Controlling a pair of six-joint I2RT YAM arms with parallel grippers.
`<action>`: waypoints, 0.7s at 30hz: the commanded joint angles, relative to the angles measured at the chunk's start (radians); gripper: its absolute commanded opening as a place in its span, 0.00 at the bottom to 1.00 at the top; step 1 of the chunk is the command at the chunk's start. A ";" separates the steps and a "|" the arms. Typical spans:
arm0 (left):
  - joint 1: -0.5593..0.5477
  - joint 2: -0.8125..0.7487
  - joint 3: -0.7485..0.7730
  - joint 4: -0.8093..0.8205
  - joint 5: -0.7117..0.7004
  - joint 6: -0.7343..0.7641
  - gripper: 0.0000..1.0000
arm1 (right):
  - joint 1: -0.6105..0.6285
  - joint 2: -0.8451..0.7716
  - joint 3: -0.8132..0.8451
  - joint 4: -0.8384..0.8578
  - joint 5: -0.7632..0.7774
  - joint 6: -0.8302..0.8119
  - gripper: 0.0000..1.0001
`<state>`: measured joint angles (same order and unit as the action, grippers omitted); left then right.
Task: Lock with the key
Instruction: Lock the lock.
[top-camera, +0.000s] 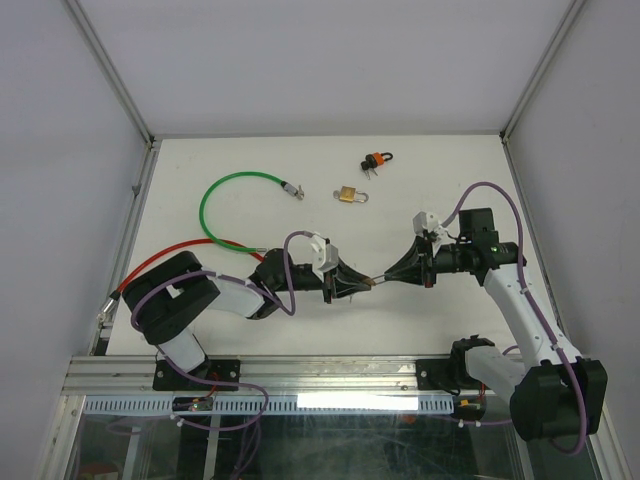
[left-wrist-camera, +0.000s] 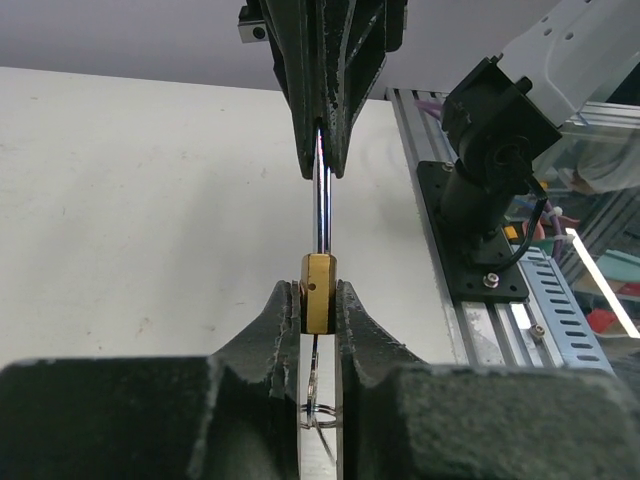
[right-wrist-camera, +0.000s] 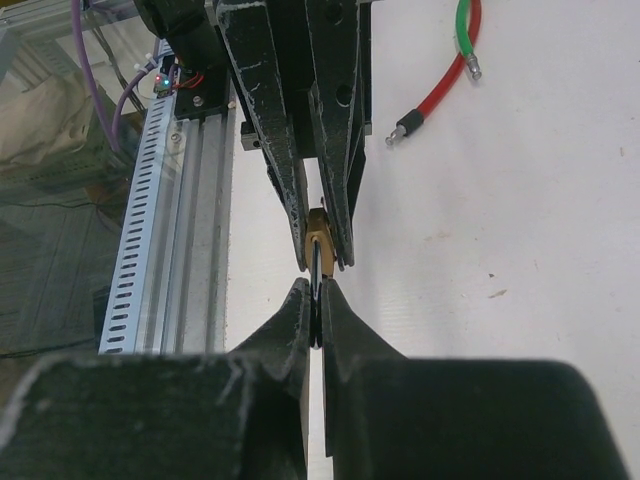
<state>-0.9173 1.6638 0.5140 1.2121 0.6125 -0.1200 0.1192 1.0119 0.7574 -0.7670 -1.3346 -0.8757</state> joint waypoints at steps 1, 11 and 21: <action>-0.011 0.004 0.042 0.013 0.066 -0.011 0.00 | -0.003 -0.017 0.039 -0.005 -0.049 -0.046 0.00; -0.009 0.000 0.048 0.034 0.024 -0.024 0.00 | 0.028 0.009 0.023 0.027 -0.050 0.012 0.00; -0.010 -0.023 0.061 0.013 -0.011 -0.029 0.00 | 0.083 0.044 0.004 0.078 -0.003 0.035 0.00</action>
<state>-0.9157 1.6680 0.5247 1.1465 0.5938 -0.1349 0.1585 1.0576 0.7574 -0.7338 -1.2961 -0.8528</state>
